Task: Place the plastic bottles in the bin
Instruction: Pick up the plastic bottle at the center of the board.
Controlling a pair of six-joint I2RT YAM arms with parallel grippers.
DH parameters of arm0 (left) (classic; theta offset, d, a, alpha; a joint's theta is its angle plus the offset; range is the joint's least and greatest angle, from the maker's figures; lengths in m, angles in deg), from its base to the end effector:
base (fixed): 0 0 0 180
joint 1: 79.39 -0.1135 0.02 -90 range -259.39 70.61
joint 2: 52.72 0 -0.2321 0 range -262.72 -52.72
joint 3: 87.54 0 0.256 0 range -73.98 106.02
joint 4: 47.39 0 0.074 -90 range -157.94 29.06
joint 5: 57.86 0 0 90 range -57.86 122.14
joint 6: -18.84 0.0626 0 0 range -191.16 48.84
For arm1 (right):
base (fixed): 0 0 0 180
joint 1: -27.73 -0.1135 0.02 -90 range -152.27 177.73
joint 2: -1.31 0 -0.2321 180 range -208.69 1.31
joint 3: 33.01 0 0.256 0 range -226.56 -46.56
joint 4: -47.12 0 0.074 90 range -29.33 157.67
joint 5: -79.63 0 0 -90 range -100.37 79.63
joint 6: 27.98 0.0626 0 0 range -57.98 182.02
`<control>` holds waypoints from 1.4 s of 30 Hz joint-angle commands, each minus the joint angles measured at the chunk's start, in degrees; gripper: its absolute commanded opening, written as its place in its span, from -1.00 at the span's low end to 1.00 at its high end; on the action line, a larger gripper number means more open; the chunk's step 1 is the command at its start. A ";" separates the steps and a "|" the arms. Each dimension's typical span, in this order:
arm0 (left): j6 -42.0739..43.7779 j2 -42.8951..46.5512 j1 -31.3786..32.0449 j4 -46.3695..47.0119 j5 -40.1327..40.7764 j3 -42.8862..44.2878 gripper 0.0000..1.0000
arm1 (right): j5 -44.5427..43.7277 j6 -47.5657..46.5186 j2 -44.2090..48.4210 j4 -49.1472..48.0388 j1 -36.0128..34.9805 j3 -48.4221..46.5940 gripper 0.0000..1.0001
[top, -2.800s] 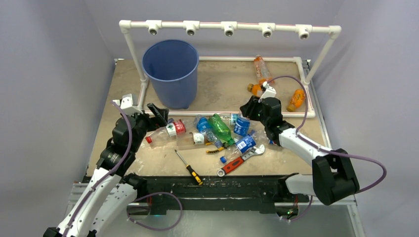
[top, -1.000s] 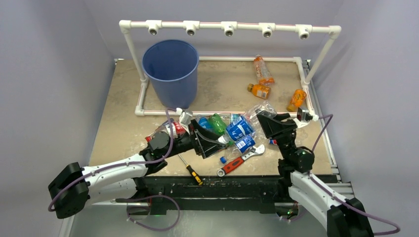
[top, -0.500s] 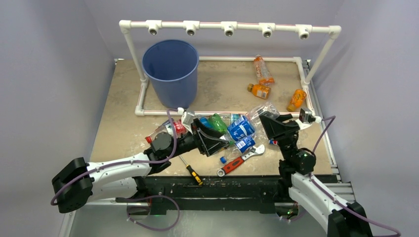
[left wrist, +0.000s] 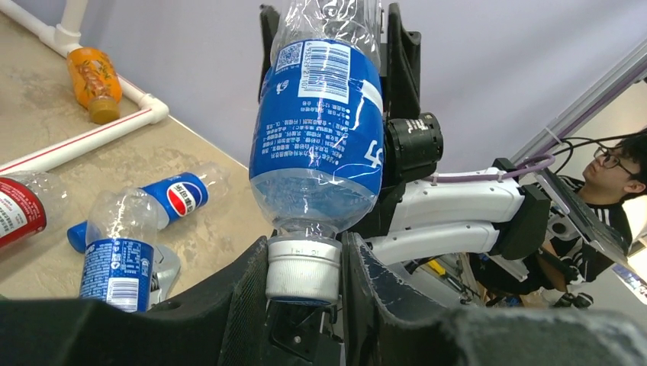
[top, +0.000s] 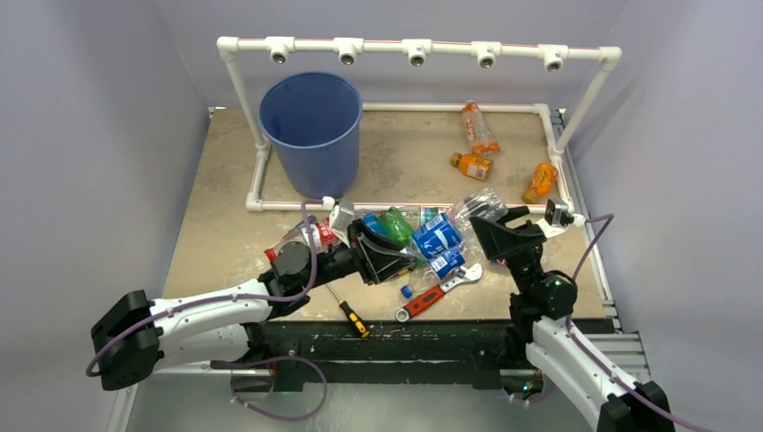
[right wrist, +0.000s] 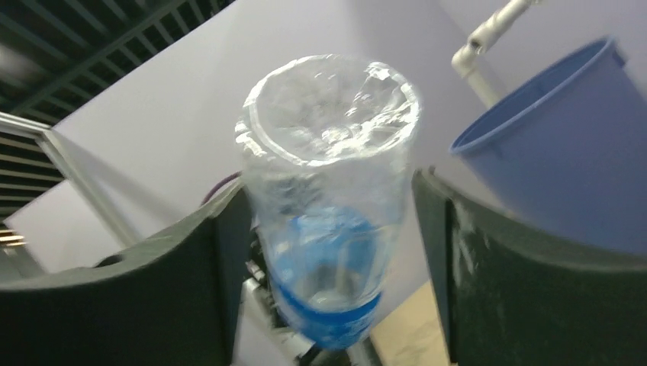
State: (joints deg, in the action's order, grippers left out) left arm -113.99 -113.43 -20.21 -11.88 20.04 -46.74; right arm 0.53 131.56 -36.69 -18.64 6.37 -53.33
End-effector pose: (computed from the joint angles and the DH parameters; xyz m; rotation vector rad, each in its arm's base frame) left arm 0.1308 -0.2449 0.2651 0.4171 1.4427 -1.6221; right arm 0.1554 0.0735 0.2794 0.1476 0.8281 1.5730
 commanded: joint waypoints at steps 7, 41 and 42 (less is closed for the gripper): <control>20.68 14.71 0.15 -44.32 10.38 17.20 -1.00 | 7.20 -32.23 9.75 59.88 -0.11 -25.73 0.98; 54.89 -2.03 0.15 -105.91 -5.17 61.80 -1.00 | 44.34 -58.01 -1.57 89.09 -4.97 -46.10 0.92; 55.45 -3.00 0.15 -106.78 -4.12 62.38 -1.00 | 44.81 -57.62 -1.47 88.52 -5.07 -45.43 0.92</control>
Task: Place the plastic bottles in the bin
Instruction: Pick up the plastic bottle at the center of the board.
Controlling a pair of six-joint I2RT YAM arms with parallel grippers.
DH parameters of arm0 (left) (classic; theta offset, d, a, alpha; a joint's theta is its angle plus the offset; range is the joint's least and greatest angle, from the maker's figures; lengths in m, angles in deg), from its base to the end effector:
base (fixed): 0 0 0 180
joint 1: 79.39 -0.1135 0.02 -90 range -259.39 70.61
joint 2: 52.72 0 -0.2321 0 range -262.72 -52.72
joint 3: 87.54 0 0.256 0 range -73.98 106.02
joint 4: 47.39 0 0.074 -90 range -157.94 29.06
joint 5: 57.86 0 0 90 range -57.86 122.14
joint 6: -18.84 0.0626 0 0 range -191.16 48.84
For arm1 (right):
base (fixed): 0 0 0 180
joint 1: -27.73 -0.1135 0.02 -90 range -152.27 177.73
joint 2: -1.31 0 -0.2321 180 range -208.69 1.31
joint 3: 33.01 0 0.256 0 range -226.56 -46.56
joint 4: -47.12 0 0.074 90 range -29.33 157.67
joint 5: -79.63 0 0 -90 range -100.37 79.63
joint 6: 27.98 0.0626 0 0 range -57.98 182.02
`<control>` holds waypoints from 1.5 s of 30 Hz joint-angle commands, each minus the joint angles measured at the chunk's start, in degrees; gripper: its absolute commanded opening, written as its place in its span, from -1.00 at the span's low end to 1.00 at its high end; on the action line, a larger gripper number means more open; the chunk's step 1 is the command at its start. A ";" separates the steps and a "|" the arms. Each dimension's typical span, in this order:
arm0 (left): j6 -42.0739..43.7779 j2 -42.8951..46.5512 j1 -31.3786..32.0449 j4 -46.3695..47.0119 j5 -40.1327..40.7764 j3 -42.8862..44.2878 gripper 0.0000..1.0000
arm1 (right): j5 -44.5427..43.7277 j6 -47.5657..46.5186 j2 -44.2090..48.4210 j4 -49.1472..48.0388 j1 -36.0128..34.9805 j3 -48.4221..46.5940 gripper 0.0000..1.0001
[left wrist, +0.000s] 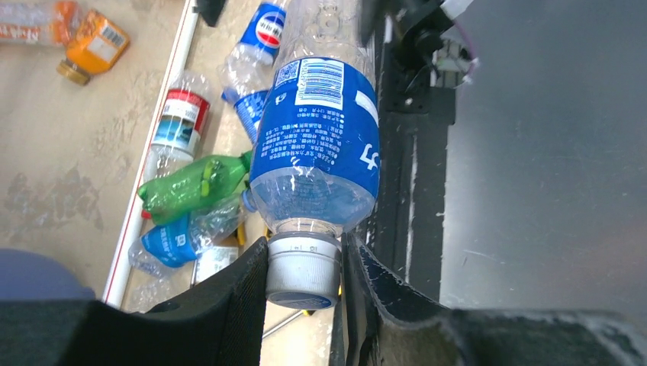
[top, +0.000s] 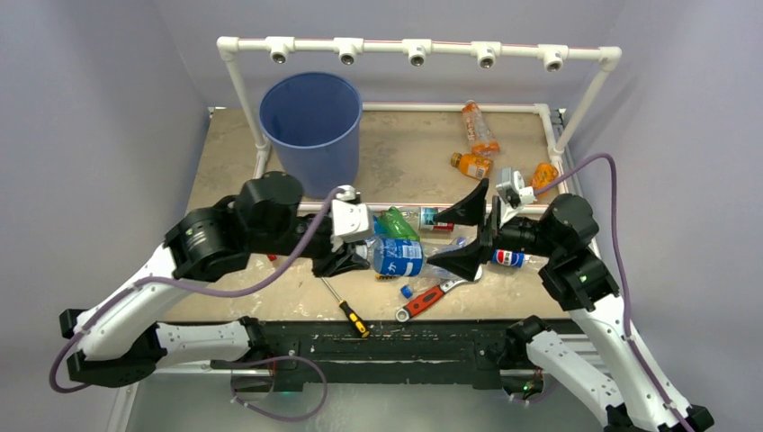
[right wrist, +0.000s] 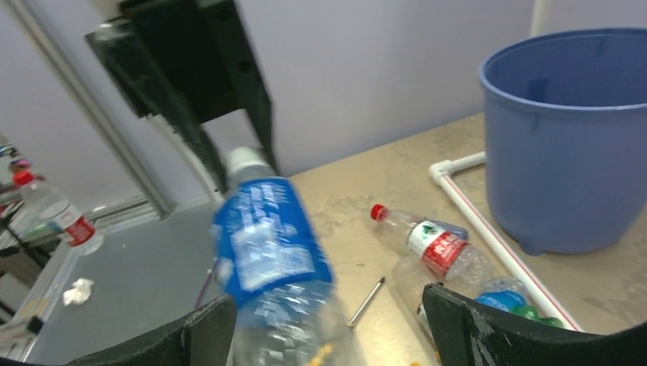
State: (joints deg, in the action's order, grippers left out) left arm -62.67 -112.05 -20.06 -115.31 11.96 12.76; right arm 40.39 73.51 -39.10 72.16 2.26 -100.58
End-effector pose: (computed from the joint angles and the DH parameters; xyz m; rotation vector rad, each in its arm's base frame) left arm 0.0902 -0.1944 0.4208 1.3762 1.6320 -0.8999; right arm 0.1458 0.1231 0.3850 -0.9163 1.4002 1.1693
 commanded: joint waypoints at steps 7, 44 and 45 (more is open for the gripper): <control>5.97 -7.93 0.00 -2.39 6.45 4.10 -1.00 | 2.18 1.62 -0.44 -2.11 -2.81 4.48 0.90; 4.45 -10.18 0.00 6.42 -5.22 7.48 -1.00 | -31.22 -3.35 -6.58 -8.41 -23.72 8.40 0.31; 4.43 -9.93 0.00 6.96 -5.25 7.34 -1.00 | -30.98 -3.26 -6.38 -8.99 -23.82 8.59 0.22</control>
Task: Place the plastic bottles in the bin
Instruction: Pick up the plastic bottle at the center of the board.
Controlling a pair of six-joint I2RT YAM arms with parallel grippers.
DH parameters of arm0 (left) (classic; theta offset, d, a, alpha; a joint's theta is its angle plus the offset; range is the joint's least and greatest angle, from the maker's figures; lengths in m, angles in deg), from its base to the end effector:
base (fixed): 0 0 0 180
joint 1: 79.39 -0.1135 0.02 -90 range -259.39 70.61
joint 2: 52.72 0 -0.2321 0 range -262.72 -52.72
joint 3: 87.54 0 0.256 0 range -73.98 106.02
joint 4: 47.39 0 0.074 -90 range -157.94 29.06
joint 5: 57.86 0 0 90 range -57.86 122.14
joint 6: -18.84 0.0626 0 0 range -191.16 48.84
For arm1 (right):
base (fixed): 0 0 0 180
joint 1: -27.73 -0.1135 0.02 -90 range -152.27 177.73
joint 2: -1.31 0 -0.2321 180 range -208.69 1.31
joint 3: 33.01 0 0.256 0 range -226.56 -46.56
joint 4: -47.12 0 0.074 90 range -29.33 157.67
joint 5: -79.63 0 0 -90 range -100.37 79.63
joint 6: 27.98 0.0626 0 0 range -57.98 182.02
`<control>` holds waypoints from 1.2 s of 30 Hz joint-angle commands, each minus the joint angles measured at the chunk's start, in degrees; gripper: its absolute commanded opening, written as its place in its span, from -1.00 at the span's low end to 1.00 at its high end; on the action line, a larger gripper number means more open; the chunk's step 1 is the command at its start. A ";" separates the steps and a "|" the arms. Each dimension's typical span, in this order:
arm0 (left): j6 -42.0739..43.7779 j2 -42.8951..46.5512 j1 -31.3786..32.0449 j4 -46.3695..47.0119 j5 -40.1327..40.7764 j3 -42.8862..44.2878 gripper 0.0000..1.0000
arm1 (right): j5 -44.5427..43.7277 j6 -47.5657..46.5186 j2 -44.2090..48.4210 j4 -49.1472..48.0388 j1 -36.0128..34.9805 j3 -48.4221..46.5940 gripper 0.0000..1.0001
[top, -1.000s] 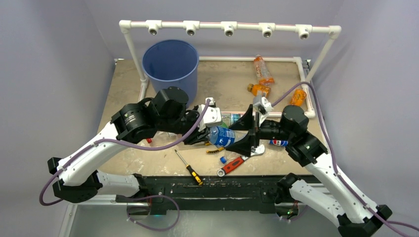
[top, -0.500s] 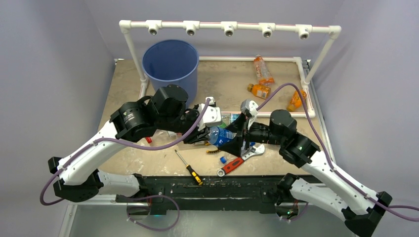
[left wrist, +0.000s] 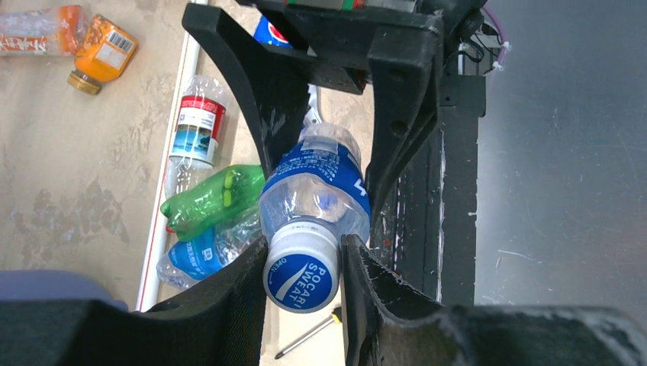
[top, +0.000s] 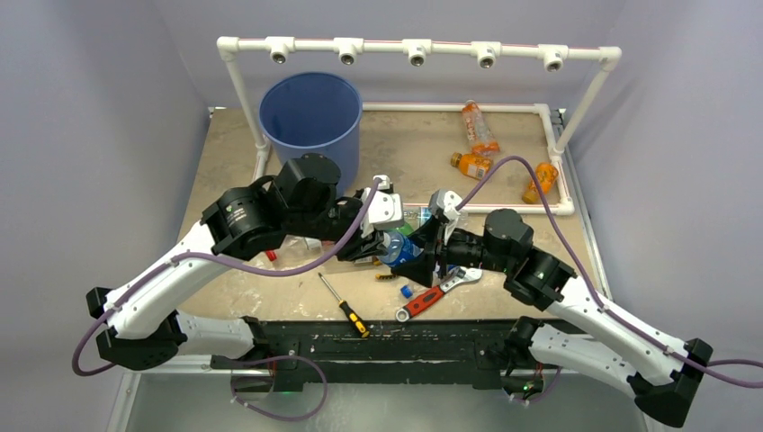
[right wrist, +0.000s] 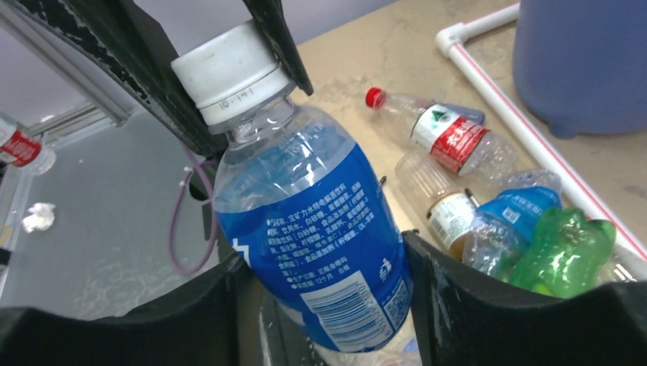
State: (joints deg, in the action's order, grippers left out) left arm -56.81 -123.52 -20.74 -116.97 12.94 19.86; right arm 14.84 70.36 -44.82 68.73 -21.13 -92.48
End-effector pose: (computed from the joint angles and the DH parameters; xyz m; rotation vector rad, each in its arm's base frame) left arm 0.1181 -0.2335 0.4129 1.4790 1.6571 -0.7995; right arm 0.1362 0.1964 0.3211 -0.9496 1.5674 1.0984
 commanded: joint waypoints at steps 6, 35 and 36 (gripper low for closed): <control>-3.26 5.33 0.67 14.71 -6.01 -4.08 -1.00 | -5.36 1.50 1.85 -10.30 -0.54 2.86 -0.18; -31.76 17.37 0.67 73.49 7.56 -36.15 0.72 | -5.68 19.00 8.06 -47.10 -0.53 18.49 -0.26; -31.69 16.81 0.67 73.04 7.38 -35.80 0.68 | -5.70 19.00 8.19 -47.05 -0.53 18.49 -0.26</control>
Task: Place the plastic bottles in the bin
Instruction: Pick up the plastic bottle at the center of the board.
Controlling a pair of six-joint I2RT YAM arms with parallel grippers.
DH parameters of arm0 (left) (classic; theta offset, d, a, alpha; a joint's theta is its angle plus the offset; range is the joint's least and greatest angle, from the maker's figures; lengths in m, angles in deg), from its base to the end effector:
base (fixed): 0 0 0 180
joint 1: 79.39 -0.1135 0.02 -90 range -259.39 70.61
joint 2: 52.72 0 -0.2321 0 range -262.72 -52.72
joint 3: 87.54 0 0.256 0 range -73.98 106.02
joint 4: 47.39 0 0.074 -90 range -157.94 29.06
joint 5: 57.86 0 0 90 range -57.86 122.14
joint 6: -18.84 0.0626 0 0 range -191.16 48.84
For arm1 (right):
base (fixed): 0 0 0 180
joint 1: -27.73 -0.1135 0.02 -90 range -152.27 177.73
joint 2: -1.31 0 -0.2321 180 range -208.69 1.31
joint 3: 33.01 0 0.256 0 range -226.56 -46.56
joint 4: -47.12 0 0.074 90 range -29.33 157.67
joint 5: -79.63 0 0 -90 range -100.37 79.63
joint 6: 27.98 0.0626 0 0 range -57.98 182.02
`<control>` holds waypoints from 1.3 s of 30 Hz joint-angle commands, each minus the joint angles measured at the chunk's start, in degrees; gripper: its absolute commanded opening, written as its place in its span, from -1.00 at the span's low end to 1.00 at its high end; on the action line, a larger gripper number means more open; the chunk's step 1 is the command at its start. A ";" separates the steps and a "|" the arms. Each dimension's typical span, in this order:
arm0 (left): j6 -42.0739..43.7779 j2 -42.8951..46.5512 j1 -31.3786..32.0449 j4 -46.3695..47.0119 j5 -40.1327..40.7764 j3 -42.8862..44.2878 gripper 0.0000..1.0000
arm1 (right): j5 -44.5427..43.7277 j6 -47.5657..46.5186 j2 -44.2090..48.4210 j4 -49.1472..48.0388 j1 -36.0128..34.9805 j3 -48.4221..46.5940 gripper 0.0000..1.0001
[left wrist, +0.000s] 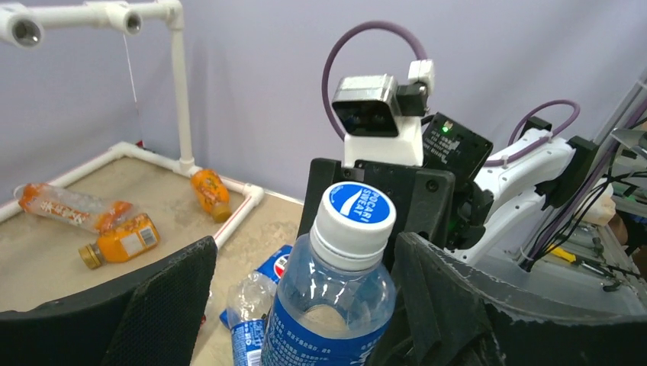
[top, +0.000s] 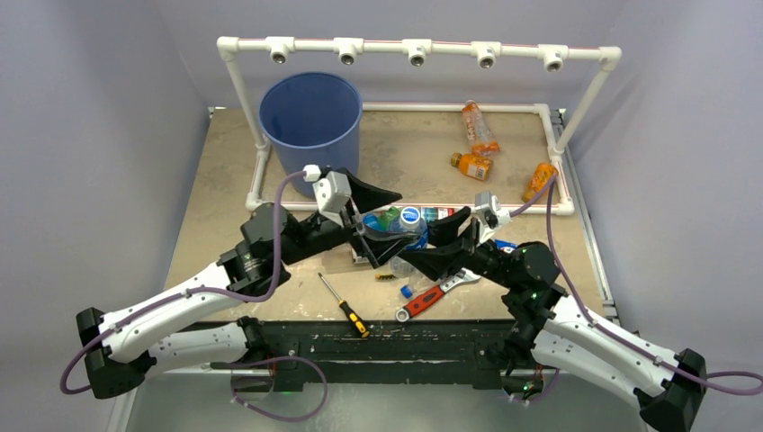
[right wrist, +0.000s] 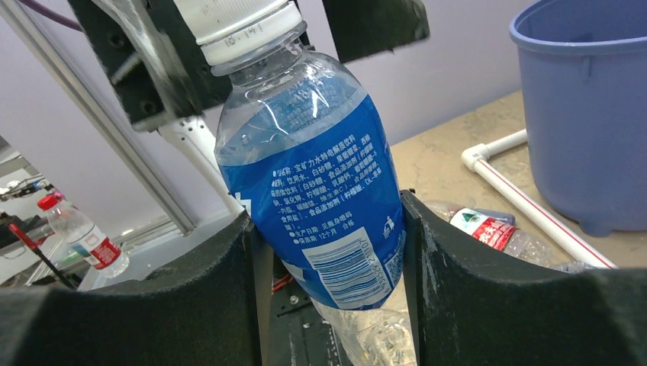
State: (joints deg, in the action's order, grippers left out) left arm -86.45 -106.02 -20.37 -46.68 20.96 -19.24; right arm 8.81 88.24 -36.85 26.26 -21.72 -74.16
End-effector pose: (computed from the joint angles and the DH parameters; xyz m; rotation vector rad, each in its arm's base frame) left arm 0.1229 -0.2282 0.4025 0.6868 1.2276 -1.2211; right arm 0.1241 0.1767 0.3241 -0.5689 1.1583 1.3431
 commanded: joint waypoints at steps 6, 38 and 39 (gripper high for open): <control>-2.08 -1.38 0.35 3.34 -1.26 3.71 0.24 | 0.24 0.94 -0.25 -3.86 0.06 0.04 -0.27; 2.88 -6.09 0.30 -7.12 -0.36 9.35 -1.00 | 0.09 1.26 -1.13 0.55 0.06 -2.37 0.22; 3.14 -5.66 0.30 -7.11 0.90 9.50 -1.00 | 0.15 1.17 -1.09 2.18 0.06 -3.13 0.52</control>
State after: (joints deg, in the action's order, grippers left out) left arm -83.94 -113.45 -20.12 -53.56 18.71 -11.96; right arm 8.70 89.81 -38.42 27.50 -21.65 -74.18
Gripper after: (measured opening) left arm 0.350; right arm 0.594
